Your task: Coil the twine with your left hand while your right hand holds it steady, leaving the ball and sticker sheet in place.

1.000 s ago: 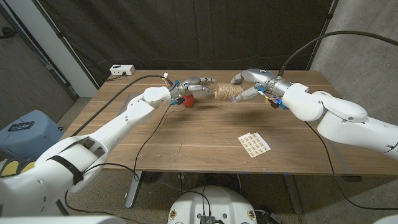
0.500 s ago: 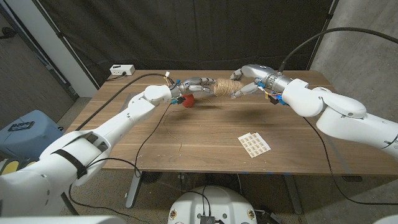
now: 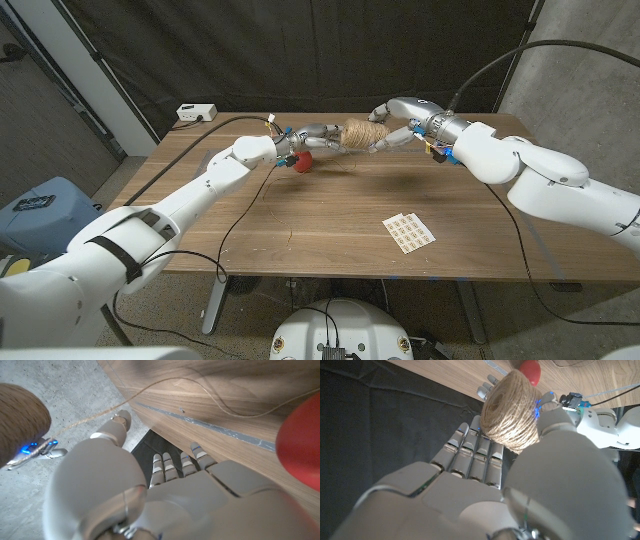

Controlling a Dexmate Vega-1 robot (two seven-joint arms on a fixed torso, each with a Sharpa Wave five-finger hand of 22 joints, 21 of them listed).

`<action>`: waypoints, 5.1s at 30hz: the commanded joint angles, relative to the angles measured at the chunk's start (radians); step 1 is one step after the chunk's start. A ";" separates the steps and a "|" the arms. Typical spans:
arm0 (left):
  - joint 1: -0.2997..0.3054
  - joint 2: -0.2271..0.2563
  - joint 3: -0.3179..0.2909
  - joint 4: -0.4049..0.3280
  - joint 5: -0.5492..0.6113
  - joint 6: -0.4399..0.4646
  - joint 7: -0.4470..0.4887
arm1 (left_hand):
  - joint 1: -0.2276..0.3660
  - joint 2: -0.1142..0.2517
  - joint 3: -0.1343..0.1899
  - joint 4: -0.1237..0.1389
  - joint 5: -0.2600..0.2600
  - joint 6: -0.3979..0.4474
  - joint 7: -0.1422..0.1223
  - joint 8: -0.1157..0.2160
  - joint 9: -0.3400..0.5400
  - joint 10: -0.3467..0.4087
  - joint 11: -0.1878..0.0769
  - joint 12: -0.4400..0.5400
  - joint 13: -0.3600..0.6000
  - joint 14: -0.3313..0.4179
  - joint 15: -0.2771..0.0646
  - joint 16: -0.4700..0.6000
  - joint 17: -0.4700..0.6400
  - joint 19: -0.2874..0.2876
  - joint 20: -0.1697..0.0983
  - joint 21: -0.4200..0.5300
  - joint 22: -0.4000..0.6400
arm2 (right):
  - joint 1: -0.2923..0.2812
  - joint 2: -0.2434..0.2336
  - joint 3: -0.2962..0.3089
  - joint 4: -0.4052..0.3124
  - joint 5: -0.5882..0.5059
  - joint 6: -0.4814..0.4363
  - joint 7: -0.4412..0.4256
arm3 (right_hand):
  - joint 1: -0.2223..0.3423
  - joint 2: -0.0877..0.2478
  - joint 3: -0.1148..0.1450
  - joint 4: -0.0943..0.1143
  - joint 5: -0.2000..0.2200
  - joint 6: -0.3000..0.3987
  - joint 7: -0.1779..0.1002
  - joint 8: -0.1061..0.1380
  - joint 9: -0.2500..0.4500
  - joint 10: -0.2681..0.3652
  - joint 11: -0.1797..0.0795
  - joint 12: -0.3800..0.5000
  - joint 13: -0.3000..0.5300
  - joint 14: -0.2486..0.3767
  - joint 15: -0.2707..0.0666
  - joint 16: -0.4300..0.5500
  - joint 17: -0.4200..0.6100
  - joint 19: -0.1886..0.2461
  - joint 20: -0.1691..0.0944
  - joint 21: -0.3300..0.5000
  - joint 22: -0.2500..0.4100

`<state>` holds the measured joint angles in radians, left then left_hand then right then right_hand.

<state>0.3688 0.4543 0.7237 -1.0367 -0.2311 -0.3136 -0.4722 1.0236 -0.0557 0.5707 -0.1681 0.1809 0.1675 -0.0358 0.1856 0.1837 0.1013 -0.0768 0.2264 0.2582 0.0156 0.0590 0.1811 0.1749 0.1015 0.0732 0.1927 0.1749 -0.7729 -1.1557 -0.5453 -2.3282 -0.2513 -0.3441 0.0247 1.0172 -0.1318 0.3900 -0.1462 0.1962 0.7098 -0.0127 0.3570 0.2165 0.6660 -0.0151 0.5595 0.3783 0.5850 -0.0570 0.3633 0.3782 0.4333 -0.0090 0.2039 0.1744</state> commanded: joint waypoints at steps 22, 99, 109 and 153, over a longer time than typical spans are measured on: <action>0.021 0.028 0.038 -0.080 0.029 -0.020 0.036 | 0.002 -0.029 -0.039 0.009 0.001 -0.002 -0.004 0.012 0.004 0.029 -0.019 0.035 0.020 0.033 -0.018 0.014 0.005 0.005 0.000 0.004 0.001 | -0.010 0.006 0.035 0.000 0.023 0.055 -0.033 | 0.018 0.058 -0.006 0.000 0.005 0.081 -0.065 0.001 0.005 0.115 -0.103 0.009 0.005 0.018 -0.135 -0.004 0.003 0.004 -0.002 -0.001 0.003; 0.065 0.016 0.094 -0.191 0.087 0.036 0.207 | 0.127 0.065 -0.193 0.019 -0.001 0.649 -0.128 0.140 0.007 0.591 -0.114 0.221 0.112 0.463 -0.187 0.115 0.018 0.168 -0.011 0.019 0.005 | 0.099 0.086 -0.041 0.088 -0.083 0.082 -0.021 | 0.030 0.077 -0.031 -0.002 0.000 0.107 -0.064 -0.005 0.008 0.130 -0.100 0.012 0.003 0.033 -0.136 0.005 0.024 0.008 -0.003 0.000 0.003; 0.063 0.021 0.099 -0.204 0.079 0.045 0.188 | 0.117 0.058 -0.221 0.021 -0.003 0.588 -0.109 0.100 0.008 0.538 -0.107 0.181 0.119 0.442 -0.173 0.105 0.017 0.164 -0.011 0.015 0.005 | 0.111 0.083 -0.043 0.098 -0.087 0.094 -0.017 | 0.031 0.079 -0.033 -0.002 0.000 0.108 -0.065 -0.007 0.008 0.131 -0.099 0.013 0.004 0.036 -0.137 0.003 0.025 0.009 -0.003 0.000 0.003; 0.117 -0.003 0.085 -0.252 0.095 0.070 0.316 | 0.101 0.110 -0.240 0.024 0.002 0.853 -0.109 0.149 0.007 0.804 -0.137 0.188 0.114 0.619 -0.226 0.149 0.014 0.240 -0.014 0.032 0.006 | 0.184 0.101 -0.087 0.176 -0.146 0.137 0.006 | 0.033 0.089 -0.044 -0.001 -0.001 0.135 -0.073 -0.005 0.008 0.148 -0.098 0.017 0.002 0.054 -0.146 0.004 0.030 0.022 -0.012 0.003 0.003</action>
<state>0.4799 0.4572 0.8092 -1.2814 -0.1407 -0.2530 -0.1758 1.1252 0.0438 0.3279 -0.1432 0.1770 1.0067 -0.1444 0.3288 0.1887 0.8868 -0.2137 0.4095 0.3674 0.6206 -0.1627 0.3185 0.1860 0.3272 0.0589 0.2190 0.1794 -0.6051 -1.0555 -0.6210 -2.1695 -0.3889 -0.2196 0.0183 0.9937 -0.1082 0.3489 -0.1494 0.1923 0.7383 0.0158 0.3485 0.2209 0.6986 -0.0075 0.5733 0.3783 0.6312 -0.0606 0.3595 0.4043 0.4459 -0.0216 0.2040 0.1743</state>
